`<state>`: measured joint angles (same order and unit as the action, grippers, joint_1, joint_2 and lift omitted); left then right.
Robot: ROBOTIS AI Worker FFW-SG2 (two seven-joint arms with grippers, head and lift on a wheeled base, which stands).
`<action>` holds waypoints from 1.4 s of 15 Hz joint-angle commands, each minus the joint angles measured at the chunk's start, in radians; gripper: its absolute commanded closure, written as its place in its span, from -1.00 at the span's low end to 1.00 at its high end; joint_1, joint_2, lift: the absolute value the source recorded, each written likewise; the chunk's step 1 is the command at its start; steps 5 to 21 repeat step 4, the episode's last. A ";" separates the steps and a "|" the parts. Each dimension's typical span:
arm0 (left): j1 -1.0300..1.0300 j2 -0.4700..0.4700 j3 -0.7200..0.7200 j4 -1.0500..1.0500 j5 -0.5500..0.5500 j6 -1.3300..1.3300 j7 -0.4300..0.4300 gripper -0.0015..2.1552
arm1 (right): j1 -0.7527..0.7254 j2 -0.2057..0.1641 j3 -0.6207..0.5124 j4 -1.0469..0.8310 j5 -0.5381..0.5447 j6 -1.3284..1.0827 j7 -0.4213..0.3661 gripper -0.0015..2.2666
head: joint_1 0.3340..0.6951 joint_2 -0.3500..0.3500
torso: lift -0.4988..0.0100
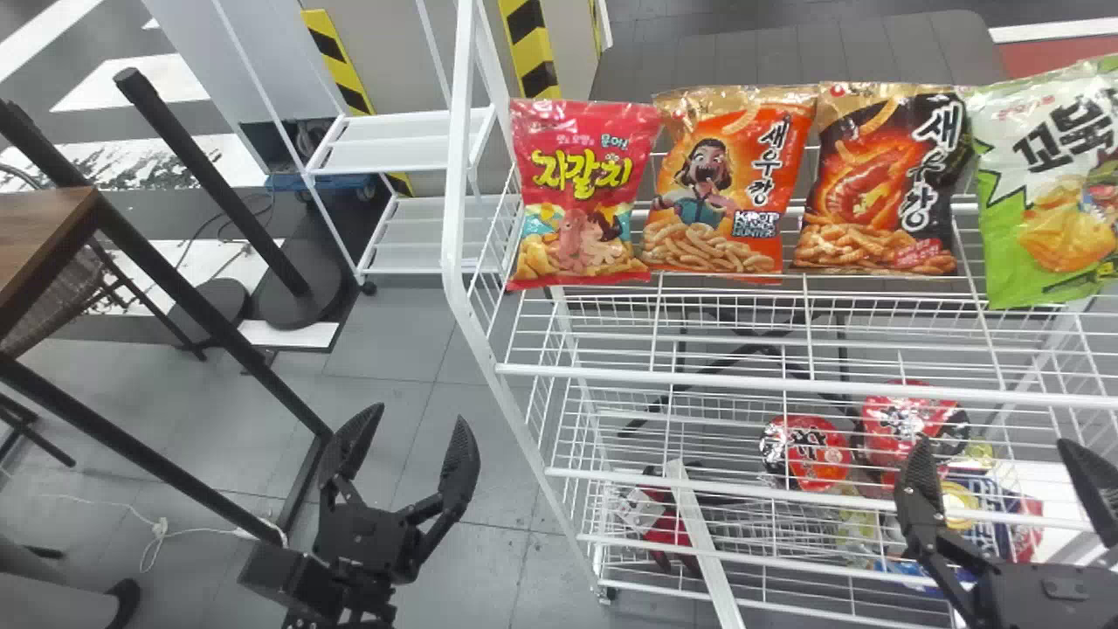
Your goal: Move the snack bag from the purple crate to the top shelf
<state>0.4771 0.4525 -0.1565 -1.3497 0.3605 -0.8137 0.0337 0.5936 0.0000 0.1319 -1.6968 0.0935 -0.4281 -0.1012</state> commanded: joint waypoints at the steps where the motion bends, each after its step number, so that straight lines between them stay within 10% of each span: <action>1: 0.000 0.000 -0.002 0.001 0.000 0.000 0.000 -0.88 | 0.000 0.001 0.000 0.002 0.000 -0.002 0.000 -0.93 | 1.00 0.73 | 0.96; 21: 0.000 0.000 -0.002 0.000 0.000 0.000 0.000 -0.88 | 0.000 0.001 0.000 0.006 0.000 -0.002 0.000 -0.93 | 1.00 0.73 | 0.96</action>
